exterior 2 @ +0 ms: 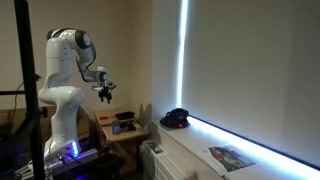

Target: Place the screwdriver inside the black box

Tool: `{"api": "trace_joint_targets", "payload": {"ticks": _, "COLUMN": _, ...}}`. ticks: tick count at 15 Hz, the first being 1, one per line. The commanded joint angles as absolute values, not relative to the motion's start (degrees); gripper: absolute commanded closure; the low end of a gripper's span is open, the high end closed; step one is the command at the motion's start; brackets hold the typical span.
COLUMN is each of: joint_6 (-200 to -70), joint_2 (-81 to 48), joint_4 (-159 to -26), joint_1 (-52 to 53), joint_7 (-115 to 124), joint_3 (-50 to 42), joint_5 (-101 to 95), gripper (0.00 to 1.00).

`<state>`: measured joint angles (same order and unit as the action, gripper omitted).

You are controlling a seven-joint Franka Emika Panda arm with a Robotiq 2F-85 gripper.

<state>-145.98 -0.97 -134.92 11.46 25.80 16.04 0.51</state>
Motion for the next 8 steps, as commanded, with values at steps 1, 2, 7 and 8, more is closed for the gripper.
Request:
{"api": "trace_joint_targets", "payload": {"ticks": 1, "joint_6": -147.0, "joint_2": -7.1, "joint_4": -132.7, "joint_1": 12.8, "joint_7": 29.4, "joint_3": 15.1, "joint_5": -0.8, "gripper": 0.0}}
{"api": "trace_joint_targets", "payload": {"ticks": 2, "joint_6": -149.3, "joint_2": -10.3, "joint_4": -130.8, "joint_1": 13.7, "joint_7": 31.3, "joint_3": 15.5, "joint_5": 0.1, "gripper": 0.0}}
{"api": "trace_joint_targets", "payload": {"ticks": 7, "joint_6": -151.1, "joint_2": -24.7, "joint_4": -115.2, "joint_1": 23.0, "joint_7": 47.6, "joint_3": 11.9, "joint_5": -3.7, "gripper": 0.0}}
{"api": "trace_joint_targets", "payload": {"ticks": 8, "joint_6": -150.5, "joint_2": -27.5, "joint_4": -111.3, "joint_1": 24.8, "joint_7": 49.8, "joint_3": 11.0, "joint_5": -3.6, "gripper": 0.0}}
